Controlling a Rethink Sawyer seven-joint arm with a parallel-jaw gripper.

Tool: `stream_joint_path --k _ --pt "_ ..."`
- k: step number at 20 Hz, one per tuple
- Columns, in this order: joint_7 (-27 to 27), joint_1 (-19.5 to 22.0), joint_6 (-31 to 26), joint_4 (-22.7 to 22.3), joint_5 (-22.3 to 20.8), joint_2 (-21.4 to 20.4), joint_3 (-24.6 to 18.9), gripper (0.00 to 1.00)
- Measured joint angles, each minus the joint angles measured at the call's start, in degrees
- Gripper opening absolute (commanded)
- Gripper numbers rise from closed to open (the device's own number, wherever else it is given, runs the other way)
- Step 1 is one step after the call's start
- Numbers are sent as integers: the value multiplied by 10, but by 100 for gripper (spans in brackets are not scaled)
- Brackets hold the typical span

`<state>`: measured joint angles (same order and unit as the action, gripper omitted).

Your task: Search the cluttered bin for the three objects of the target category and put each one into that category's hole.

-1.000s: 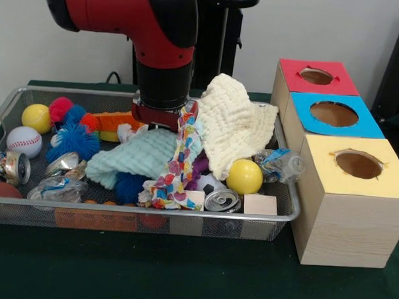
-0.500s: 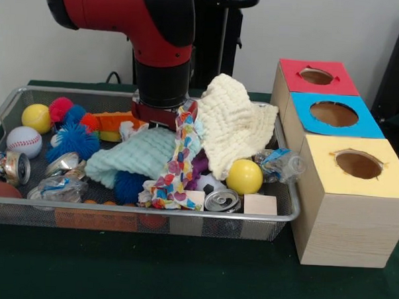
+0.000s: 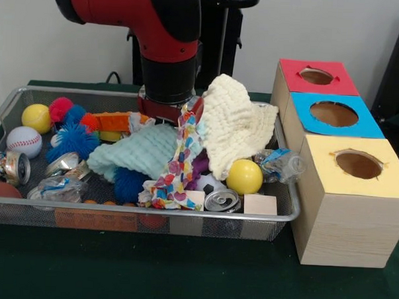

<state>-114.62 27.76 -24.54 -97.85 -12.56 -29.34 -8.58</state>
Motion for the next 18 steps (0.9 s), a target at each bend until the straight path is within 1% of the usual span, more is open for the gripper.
stream_joint_path --k 6,10,12,13,15,17,18 --pt "0 -26 0 -1 27 -1 10 100" --pt "0 -29 0 -4 28 -3 15 100" --pt "0 -20 2 -9 25 -5 14 100" --pt "0 -9 4 -15 18 -8 13 100" --pt "0 23 9 -31 -2 -17 12 100" --pt "0 42 11 -42 -15 -23 13 100" --pt "0 61 11 -53 -28 -32 13 100"
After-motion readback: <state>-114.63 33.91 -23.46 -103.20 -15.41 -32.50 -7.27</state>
